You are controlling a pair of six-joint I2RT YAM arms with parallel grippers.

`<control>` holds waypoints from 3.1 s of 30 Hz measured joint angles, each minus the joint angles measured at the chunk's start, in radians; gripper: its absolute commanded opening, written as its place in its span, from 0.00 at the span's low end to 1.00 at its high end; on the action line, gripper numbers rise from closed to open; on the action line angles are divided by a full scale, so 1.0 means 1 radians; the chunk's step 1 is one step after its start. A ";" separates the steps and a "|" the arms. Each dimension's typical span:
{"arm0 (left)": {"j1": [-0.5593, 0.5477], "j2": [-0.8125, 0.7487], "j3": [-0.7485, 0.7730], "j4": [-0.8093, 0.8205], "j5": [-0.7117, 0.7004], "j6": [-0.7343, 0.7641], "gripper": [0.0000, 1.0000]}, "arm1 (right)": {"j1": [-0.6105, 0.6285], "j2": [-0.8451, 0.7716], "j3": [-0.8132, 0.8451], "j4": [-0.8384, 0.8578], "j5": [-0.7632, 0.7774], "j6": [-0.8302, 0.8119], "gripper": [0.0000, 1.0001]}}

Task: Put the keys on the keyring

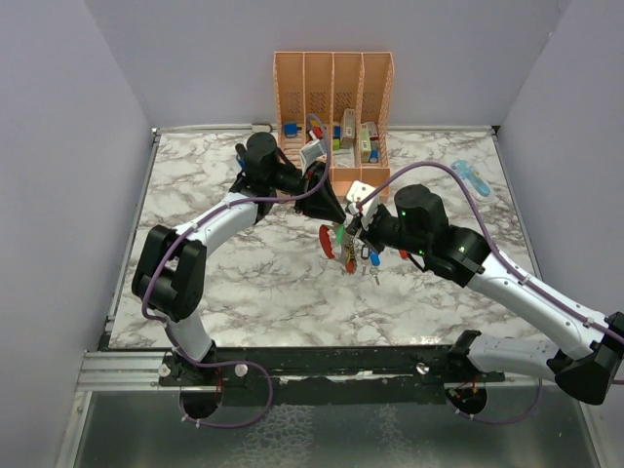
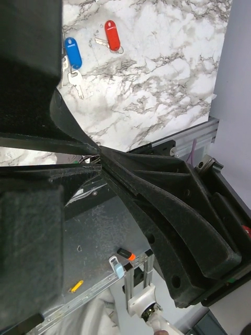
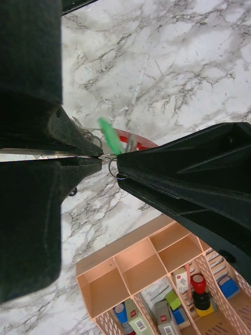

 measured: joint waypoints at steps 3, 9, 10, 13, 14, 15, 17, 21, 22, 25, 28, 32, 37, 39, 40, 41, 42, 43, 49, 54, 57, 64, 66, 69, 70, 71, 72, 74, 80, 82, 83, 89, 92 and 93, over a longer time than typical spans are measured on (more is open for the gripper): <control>-0.001 0.000 0.000 0.017 0.004 -0.021 0.11 | 0.000 0.000 0.000 0.000 0.001 0.000 0.01; -0.001 0.000 -0.011 0.073 0.007 -0.072 0.09 | 0.000 0.000 0.000 0.001 0.001 0.001 0.01; -0.001 0.000 -0.013 0.085 0.007 -0.083 0.09 | 0.000 0.000 0.000 0.001 0.001 0.001 0.01; -0.001 0.000 -0.021 0.124 0.007 -0.120 0.08 | 0.000 0.000 0.000 0.001 0.001 0.001 0.01; -0.001 0.002 -0.024 0.144 0.007 -0.137 0.08 | 0.000 0.000 0.000 0.000 0.001 0.001 0.01; -0.001 0.005 -0.026 0.166 0.007 -0.158 0.08 | 0.000 0.000 0.000 0.000 0.001 0.001 0.01; -0.001 0.012 -0.029 0.224 0.007 -0.214 0.08 | 0.000 -0.001 0.000 0.000 0.001 0.001 0.01; -0.001 0.046 -0.029 0.326 0.008 -0.319 0.06 | 0.000 -0.005 0.000 -0.005 0.001 0.001 0.01; -0.001 0.055 -0.031 0.360 0.008 -0.344 0.05 | 0.000 -0.006 0.000 -0.008 0.001 0.001 0.01; -0.001 0.069 -0.043 0.443 0.008 -0.424 0.03 | 0.001 -0.013 0.000 -0.013 0.001 0.000 0.01; -0.001 0.071 -0.047 0.498 0.007 -0.486 0.00 | 0.002 -0.026 0.000 -0.013 0.000 -0.003 0.01; -0.001 0.072 -0.054 0.579 0.007 -0.568 0.00 | 0.003 -0.042 0.000 -0.013 -0.008 -0.017 0.01; -0.002 0.085 -0.054 0.668 0.008 -0.673 0.00 | 0.015 -0.046 0.000 -0.013 -0.015 -0.035 0.01; -0.002 0.090 -0.054 0.684 0.007 -0.708 0.00 | 0.022 -0.049 0.000 -0.013 -0.015 -0.042 0.01; -0.002 0.092 -0.053 0.690 0.008 -0.724 0.00 | 0.024 -0.052 0.000 -0.013 -0.014 -0.045 0.01; -0.002 0.093 -0.053 0.695 0.007 -0.743 0.00 | 0.026 -0.056 0.000 -0.013 -0.014 -0.047 0.01; -0.002 0.093 -0.051 0.700 0.007 -0.760 0.00 | 0.029 -0.062 -0.001 -0.011 -0.013 -0.051 0.01; -0.002 0.094 -0.050 0.705 0.008 -0.780 0.00 | 0.031 -0.067 -0.002 -0.010 -0.011 -0.053 0.01; -0.002 0.105 -0.033 0.761 0.008 -0.904 0.00 | 0.048 -0.100 -0.032 0.032 0.001 -0.057 0.01; -0.002 0.154 0.002 0.871 0.019 -1.070 0.00 | 0.061 -0.108 -0.053 0.064 0.019 -0.071 0.01; -0.002 0.174 0.022 0.898 0.026 -1.148 0.00 | 0.070 -0.108 -0.061 0.082 0.033 -0.079 0.01; -0.001 0.176 0.034 0.901 0.029 -1.216 0.00 | 0.086 -0.121 -0.086 0.132 0.063 -0.079 0.01; -0.001 0.176 0.034 0.901 0.029 -1.225 0.00 | 0.087 -0.126 -0.092 0.142 0.069 -0.078 0.01; -0.001 0.176 0.034 0.901 0.029 -1.233 0.00 | 0.087 -0.132 -0.100 0.154 0.080 -0.071 0.01; -0.001 0.176 0.034 0.901 0.029 -1.234 0.00 | 0.089 -0.134 -0.104 0.158 0.083 -0.070 0.01; -0.001 0.176 0.034 0.901 0.029 -1.236 0.00 | 0.090 -0.138 -0.108 0.161 0.086 -0.068 0.01; 0.000 0.176 0.034 0.901 0.029 -1.237 0.00 | 0.092 -0.140 -0.110 0.163 0.089 -0.067 0.01; 0.002 0.176 0.034 0.901 0.029 -1.239 0.00 | 0.093 -0.145 -0.113 0.166 0.093 -0.062 0.01; 0.006 0.176 0.033 0.901 0.027 -1.245 0.00 | 0.093 -0.161 -0.113 0.167 0.105 -0.051 0.01; 0.006 0.176 0.033 0.901 0.026 -1.246 0.00 | 0.093 -0.163 -0.113 0.168 0.107 -0.049 0.01; 0.006 0.176 0.033 0.901 0.026 -1.247 0.00 | 0.093 -0.164 -0.114 0.169 0.108 -0.045 0.01; 0.006 0.176 0.033 0.901 0.026 -1.251 0.00 | 0.093 -0.170 -0.126 0.188 0.113 -0.018 0.01; 0.007 0.176 0.033 0.901 0.026 -1.252 0.00 | 0.093 -0.174 -0.138 0.208 0.118 -0.004 0.01; 0.007 0.176 0.033 0.901 0.026 -1.253 0.00 | 0.093 -0.176 -0.143 0.216 0.120 0.003 0.01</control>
